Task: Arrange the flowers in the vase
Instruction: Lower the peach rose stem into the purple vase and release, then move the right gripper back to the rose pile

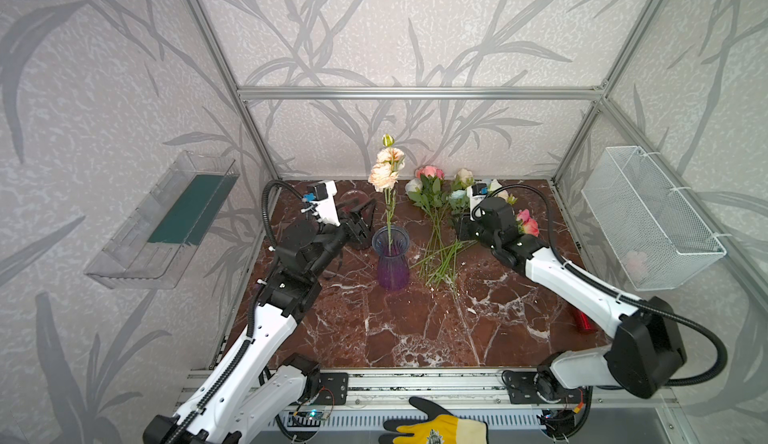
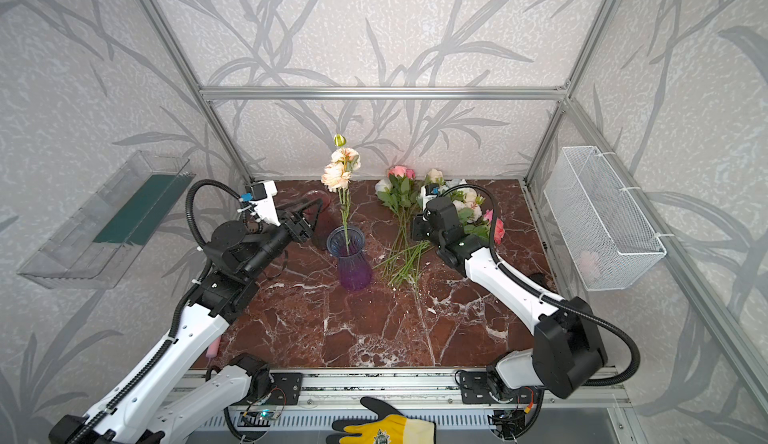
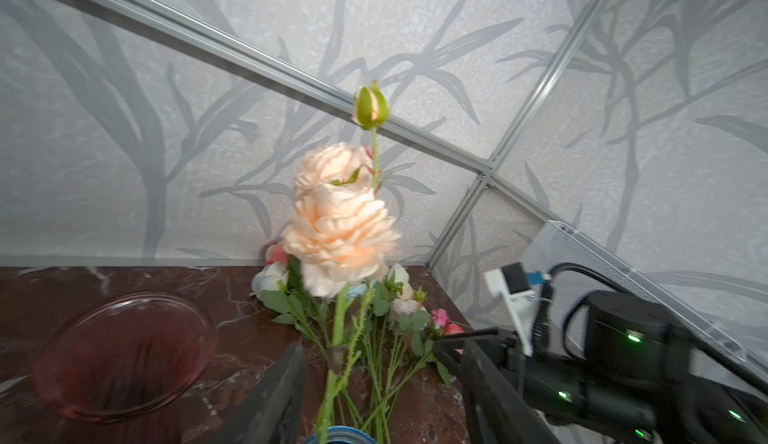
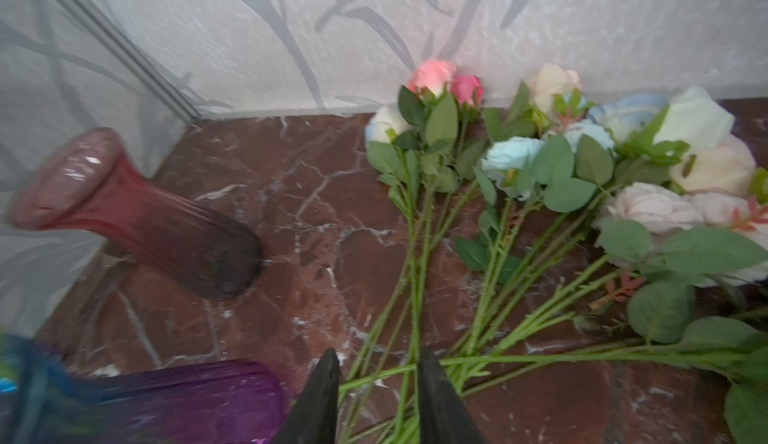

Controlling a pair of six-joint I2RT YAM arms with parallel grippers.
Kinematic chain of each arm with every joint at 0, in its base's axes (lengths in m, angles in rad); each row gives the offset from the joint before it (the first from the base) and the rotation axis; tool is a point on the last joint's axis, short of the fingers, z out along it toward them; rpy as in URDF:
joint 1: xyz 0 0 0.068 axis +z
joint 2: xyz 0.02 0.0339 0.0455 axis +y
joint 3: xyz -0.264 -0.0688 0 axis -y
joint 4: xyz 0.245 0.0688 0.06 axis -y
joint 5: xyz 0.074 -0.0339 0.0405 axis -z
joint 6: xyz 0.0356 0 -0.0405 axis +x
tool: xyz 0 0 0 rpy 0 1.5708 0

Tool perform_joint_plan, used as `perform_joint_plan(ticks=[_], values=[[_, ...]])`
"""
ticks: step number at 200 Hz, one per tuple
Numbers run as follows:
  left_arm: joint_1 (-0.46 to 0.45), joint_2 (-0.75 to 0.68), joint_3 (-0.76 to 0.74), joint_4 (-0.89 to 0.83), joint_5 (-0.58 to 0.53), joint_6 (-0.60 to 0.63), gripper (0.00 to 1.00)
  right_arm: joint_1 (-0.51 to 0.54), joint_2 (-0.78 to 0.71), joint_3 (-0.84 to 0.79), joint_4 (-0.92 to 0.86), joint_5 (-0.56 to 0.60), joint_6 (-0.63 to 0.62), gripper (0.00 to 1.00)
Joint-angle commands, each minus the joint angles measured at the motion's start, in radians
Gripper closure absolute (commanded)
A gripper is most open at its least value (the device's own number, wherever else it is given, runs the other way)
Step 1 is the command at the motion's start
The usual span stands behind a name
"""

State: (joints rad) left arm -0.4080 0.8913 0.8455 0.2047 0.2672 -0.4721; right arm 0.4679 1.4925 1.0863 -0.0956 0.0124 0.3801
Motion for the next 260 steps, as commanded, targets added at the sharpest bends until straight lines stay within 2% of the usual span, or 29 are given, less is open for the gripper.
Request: perform_joint_plan(ticks=[1,45,103,140,186,210,260], values=[[-0.057,0.000,0.031,0.059,0.114,0.030,0.40,-0.027,0.131,0.107,-0.120,-0.111,0.027,0.76],[-0.162,0.077,0.039,0.055,0.162,0.042,0.40,-0.037,0.400,0.338,-0.176,-0.113,0.007,0.79],[-0.174,0.071,0.027,0.043,0.092,0.049,0.35,-0.039,0.656,0.599,-0.222,-0.077,0.102,0.77],[-0.175,0.058,0.026,0.025,0.054,0.066,0.33,-0.040,0.738,0.688,-0.257,-0.033,0.148,0.77],[-0.175,0.047,0.024,0.021,0.038,0.072,0.32,-0.045,0.818,0.749,-0.266,-0.069,0.175,0.78],[-0.174,0.043,0.023,0.019,0.031,0.077,0.32,-0.046,0.841,0.769,-0.266,-0.073,0.179,0.85],[-0.172,0.044,0.022,0.020,0.027,0.084,0.32,-0.051,0.837,0.779,-0.263,-0.064,0.181,0.90]])
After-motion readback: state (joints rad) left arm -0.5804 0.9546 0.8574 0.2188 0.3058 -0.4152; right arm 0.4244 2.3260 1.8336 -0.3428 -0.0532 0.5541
